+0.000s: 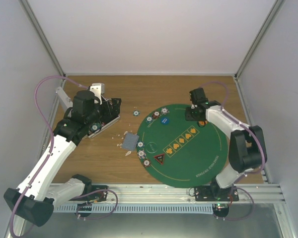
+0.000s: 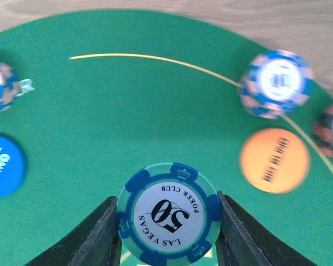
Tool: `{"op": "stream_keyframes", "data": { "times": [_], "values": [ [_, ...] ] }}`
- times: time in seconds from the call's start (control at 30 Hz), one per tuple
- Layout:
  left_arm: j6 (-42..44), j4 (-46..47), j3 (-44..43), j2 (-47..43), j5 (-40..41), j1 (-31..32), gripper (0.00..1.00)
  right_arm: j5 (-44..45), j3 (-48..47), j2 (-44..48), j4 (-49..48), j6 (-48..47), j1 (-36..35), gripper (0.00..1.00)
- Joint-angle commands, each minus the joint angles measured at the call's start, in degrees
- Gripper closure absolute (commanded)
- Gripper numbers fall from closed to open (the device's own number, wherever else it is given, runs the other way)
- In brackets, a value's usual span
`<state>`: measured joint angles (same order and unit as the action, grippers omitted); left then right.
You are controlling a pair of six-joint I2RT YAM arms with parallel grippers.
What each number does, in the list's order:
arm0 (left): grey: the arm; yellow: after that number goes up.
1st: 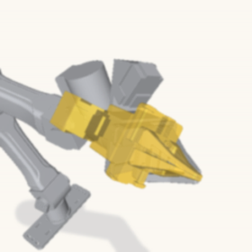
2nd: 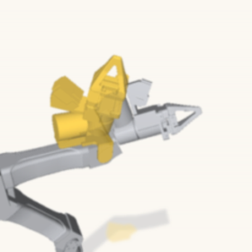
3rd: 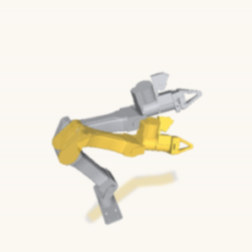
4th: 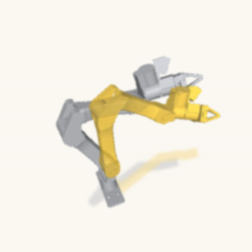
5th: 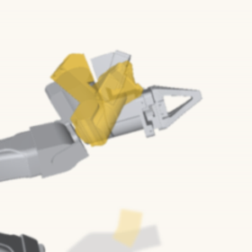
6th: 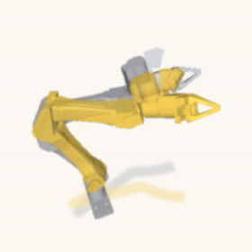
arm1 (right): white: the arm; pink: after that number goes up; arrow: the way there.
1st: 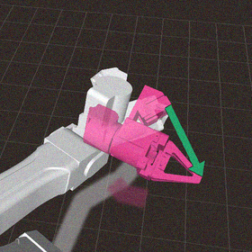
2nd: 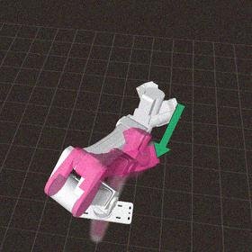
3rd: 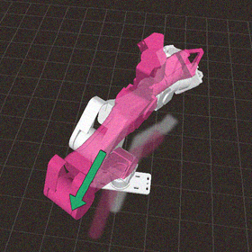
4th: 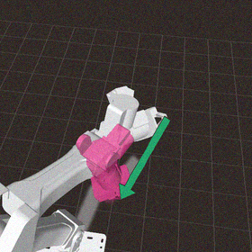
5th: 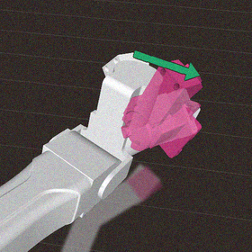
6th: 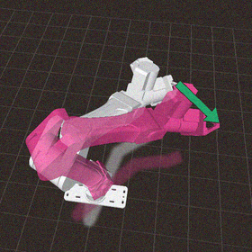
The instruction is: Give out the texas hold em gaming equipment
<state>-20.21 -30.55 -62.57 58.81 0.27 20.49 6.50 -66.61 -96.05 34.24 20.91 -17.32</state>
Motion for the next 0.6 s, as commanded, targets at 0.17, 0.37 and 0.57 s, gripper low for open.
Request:
{"op": "stream_keyframes", "data": {
  "times": [0.17,0.37,0.57],
  "values": [
    [-0.71,3.25,0.51,-1.02,-0.19,-0.19,0.01,-2.09,12.39,12.34,-3.47,1.03,13.64,0.67],
    [-0.71,3.3,0.51,-1.05,-0.19,-0.19,0.01,-4.48,16.86,13.78,-5.68,0.55,22.0,0.67],
    [-0.62,3.21,0.34,-0.82,-0.19,-0.21,0.01,-6.05,18.79,12.59,-8.62,0.21,26.15,0.67]
  ]
}}
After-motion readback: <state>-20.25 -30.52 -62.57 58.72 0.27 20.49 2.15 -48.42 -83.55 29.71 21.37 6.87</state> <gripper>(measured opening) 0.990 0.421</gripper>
